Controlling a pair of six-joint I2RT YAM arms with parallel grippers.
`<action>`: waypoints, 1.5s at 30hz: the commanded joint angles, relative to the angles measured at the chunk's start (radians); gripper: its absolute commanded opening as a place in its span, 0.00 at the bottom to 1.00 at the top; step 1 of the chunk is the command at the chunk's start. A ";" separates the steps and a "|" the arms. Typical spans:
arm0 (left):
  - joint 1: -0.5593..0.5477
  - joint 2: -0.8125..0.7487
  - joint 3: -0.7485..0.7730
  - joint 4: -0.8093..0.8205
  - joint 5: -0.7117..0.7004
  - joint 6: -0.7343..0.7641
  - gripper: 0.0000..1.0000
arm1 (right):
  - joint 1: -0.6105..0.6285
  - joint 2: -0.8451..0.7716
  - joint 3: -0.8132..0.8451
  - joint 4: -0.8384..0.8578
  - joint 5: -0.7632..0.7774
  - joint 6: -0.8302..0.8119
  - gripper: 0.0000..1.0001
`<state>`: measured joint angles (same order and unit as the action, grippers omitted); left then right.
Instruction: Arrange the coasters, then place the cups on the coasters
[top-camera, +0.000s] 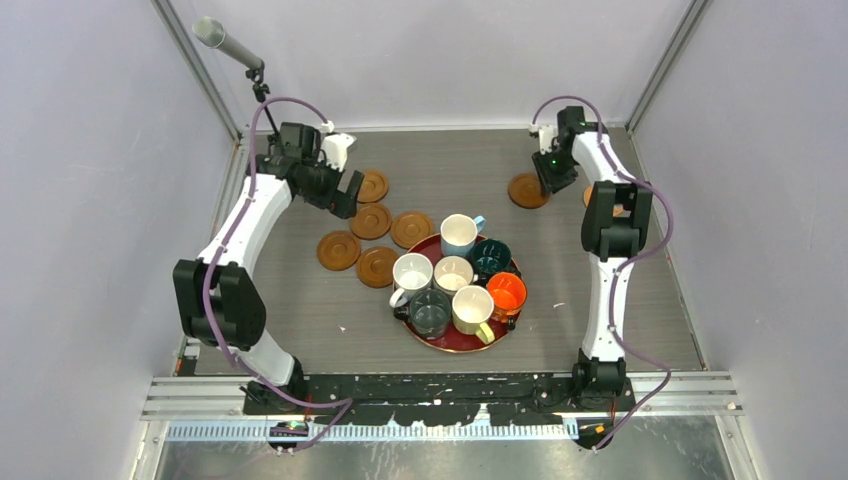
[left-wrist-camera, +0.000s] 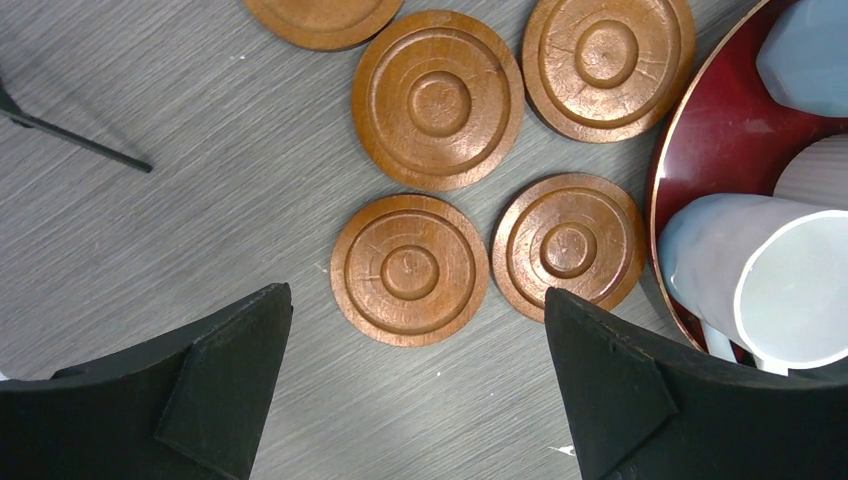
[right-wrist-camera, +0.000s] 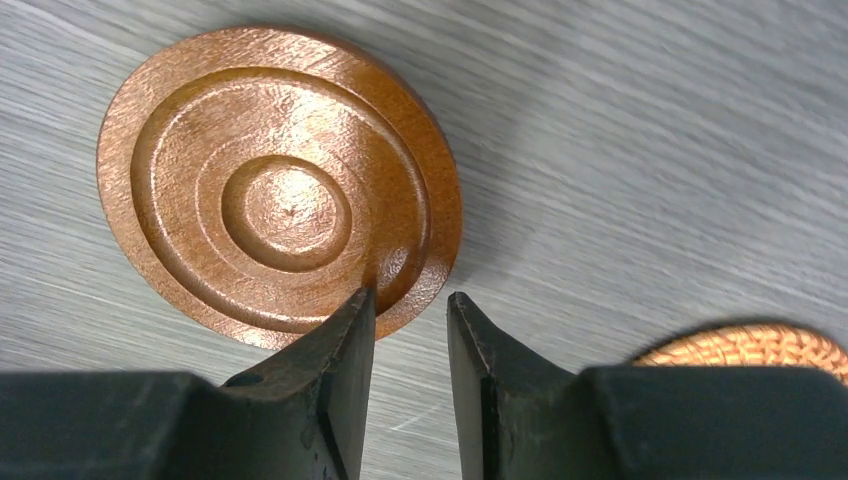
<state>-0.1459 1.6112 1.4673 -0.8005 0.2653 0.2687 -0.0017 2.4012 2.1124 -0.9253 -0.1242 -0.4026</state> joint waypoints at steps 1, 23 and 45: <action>-0.024 0.013 0.014 0.049 0.023 -0.004 1.00 | -0.043 -0.027 -0.046 -0.057 0.046 -0.033 0.37; -0.038 -0.005 -0.017 0.061 0.020 -0.001 1.00 | -0.075 -0.120 -0.205 -0.070 0.078 -0.071 0.36; -0.047 0.028 0.008 0.051 0.001 0.007 1.00 | -0.116 -0.096 -0.074 -0.054 0.065 0.024 0.41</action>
<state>-0.1883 1.6344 1.4506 -0.7742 0.2615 0.2695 -0.1154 2.3402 2.0197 -0.9771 -0.0055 -0.3859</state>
